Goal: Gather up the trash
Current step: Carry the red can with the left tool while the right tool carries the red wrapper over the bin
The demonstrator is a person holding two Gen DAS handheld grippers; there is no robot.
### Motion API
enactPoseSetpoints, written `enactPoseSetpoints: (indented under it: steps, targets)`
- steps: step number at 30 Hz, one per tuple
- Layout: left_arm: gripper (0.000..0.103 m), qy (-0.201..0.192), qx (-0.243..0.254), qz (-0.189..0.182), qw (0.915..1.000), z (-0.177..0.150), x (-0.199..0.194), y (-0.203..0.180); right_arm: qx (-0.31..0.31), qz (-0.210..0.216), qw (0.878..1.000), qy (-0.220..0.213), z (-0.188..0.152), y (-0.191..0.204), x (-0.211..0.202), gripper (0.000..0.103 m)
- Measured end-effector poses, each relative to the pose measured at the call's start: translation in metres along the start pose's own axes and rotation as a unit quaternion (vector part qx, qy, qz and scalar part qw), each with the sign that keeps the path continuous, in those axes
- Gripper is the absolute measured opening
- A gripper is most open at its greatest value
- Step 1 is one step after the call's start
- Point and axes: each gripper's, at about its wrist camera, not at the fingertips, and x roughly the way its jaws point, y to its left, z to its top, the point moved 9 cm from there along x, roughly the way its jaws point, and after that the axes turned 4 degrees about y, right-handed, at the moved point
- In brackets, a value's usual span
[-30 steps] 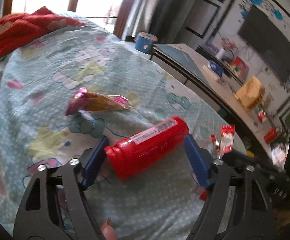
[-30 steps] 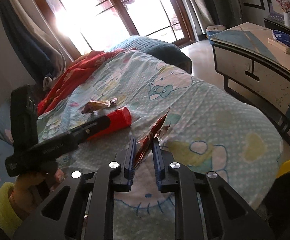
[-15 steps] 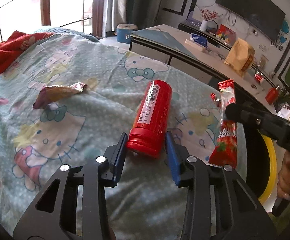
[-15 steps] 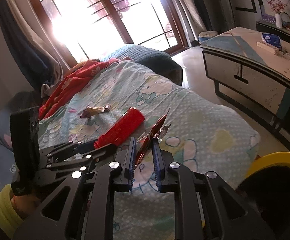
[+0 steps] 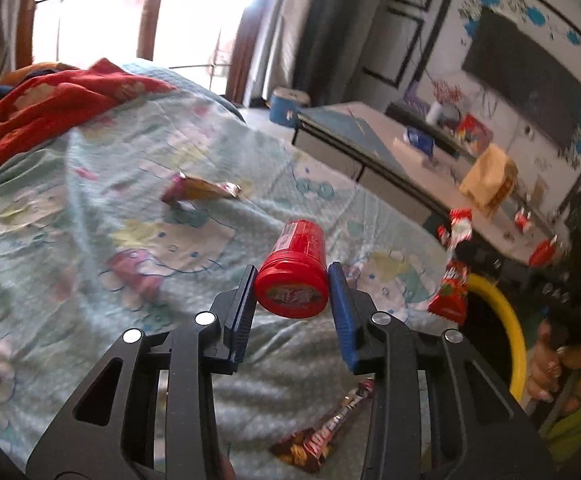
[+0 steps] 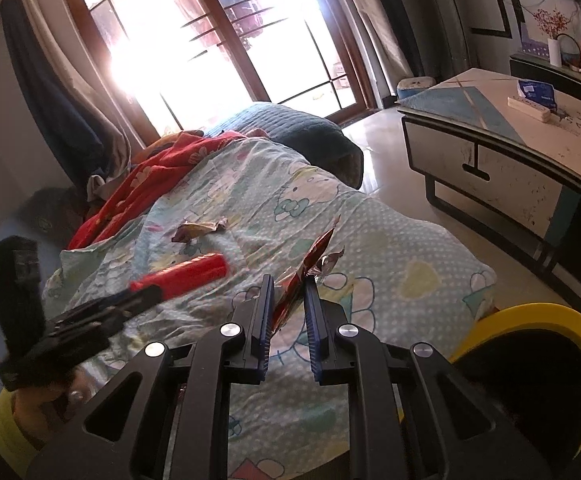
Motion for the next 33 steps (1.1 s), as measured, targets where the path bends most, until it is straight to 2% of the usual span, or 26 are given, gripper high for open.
enactPoseSetpoints:
  steps: [7, 15, 23, 33]
  targets:
    - [0.028, -0.038, 0.0, -0.018, 0.9991, 0.002, -0.042, -0.02, -0.008, 0.0, 1.0, -0.013, 0.003, -0.001, -0.021, 0.015]
    - [0.028, -0.065, 0.033, -0.029, 0.9969, -0.002, -0.07, -0.051, -0.012, -0.008, 0.999, -0.034, 0.005, -0.008, -0.053, 0.015]
    - [0.028, -0.062, 0.046, -0.041, 0.9962, -0.014, -0.072, -0.071, -0.015, -0.018, 0.999, -0.049, 0.003, -0.02, -0.08, 0.015]
    - [0.028, -0.058, 0.088, -0.054, 0.993, -0.03, -0.075, -0.119, 0.002, -0.034, 0.997, -0.068, 0.0, -0.051, -0.117, 0.015]
